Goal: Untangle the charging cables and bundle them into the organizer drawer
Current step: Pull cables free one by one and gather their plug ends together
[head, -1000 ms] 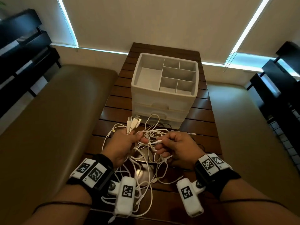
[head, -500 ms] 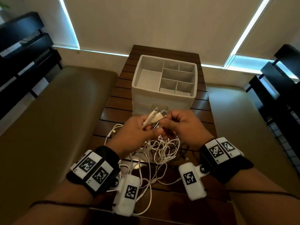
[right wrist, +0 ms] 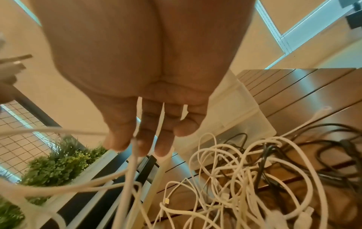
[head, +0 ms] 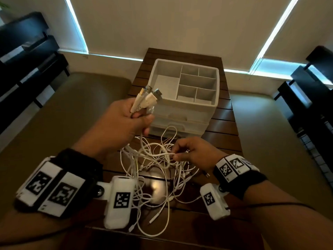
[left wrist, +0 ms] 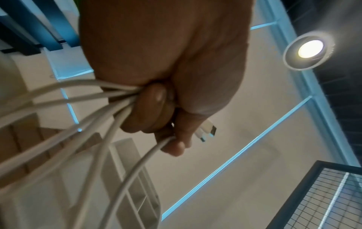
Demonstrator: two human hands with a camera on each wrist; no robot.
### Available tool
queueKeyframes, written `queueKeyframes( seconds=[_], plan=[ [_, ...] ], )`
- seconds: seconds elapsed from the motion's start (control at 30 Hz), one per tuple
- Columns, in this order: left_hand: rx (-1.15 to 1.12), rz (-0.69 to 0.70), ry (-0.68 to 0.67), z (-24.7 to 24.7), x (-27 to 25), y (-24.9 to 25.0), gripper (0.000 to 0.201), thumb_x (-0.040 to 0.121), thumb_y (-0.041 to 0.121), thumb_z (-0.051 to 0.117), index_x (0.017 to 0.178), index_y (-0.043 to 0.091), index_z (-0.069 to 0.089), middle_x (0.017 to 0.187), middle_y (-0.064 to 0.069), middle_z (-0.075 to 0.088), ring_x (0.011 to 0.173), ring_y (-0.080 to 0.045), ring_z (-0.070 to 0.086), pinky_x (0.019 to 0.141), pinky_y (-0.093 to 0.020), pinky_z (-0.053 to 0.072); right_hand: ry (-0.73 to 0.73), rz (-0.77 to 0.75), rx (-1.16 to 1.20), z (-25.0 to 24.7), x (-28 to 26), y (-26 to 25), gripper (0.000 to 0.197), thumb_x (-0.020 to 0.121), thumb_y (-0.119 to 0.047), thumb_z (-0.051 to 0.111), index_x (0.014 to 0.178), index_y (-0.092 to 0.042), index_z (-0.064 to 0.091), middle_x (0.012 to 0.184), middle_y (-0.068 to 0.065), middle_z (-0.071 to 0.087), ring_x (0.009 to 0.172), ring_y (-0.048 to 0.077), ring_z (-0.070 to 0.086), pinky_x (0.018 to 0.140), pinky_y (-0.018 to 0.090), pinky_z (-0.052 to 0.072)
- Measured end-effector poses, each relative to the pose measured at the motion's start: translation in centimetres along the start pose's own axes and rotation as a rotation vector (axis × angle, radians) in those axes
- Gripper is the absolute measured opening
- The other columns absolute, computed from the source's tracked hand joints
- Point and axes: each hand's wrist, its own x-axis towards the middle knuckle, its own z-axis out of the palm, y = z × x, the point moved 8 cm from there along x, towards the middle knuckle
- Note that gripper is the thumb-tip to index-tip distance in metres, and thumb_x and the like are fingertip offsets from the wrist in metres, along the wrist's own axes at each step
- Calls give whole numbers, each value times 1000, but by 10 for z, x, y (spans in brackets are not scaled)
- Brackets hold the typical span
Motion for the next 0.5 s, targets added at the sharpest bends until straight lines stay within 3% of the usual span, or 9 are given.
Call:
queueKeyframes(
  seconds=[0.07, 0.13, 0.23, 0.27, 0.33, 0.43, 0.5],
  plan=[
    [95, 57, 7, -8, -2, 15, 17, 91, 4, 59, 77, 14, 59, 63, -6, 60, 49, -2, 54, 50, -13, 44, 24, 8, 122, -1, 0, -1, 2, 90, -8, 62, 90, -7, 63, 75, 4, 67, 67, 7, 63, 64, 22, 50],
    [234, 86, 29, -20, -4, 23, 18, 88, 3, 60, 76, 17, 61, 59, -3, 63, 45, 0, 51, 49, -14, 41, -32, 32, 243, -1, -4, 0, 3, 92, -6, 59, 92, -2, 58, 68, 3, 64, 61, 10, 63, 59, 20, 49],
    [336, 109, 142, -59, -2, 22, 13, 85, 4, 64, 76, 14, 65, 58, -7, 62, 50, -7, 52, 52, -25, 46, -173, 123, 244, -5, -19, 5, 9, 91, -7, 60, 96, 0, 57, 73, 11, 65, 61, 16, 63, 53, 21, 47],
    [355, 115, 203, -75, -2, 22, 6, 82, 9, 67, 76, 11, 65, 58, -11, 61, 50, -12, 52, 55, -33, 46, -202, 143, 252, -7, -24, 9, 10, 91, -8, 60, 96, 0, 58, 78, 16, 65, 65, 18, 64, 56, 23, 48],
    [418, 117, 293, -97, -3, 23, 19, 74, 28, 65, 75, 9, 61, 55, -13, 56, 47, -17, 46, 54, -41, 43, -158, 157, 249, -21, -28, 13, 9, 92, -13, 60, 94, -4, 59, 78, 15, 66, 70, 22, 67, 62, 30, 52],
    [443, 156, 253, -77, -5, 34, 26, 77, 36, 63, 76, 10, 60, 56, -4, 55, 49, -12, 44, 53, -30, 38, 72, 54, 9, -45, -21, -9, 14, 90, -22, 61, 84, -10, 64, 72, 9, 67, 66, 26, 66, 63, 32, 54],
    [437, 183, 163, -39, -3, 38, 17, 87, 34, 69, 85, 18, 64, 66, 1, 60, 52, -5, 48, 50, -21, 39, 79, -60, -125, -42, -13, -43, 14, 89, -28, 63, 84, -15, 67, 76, 6, 68, 71, 24, 66, 67, 31, 54]
  ],
)
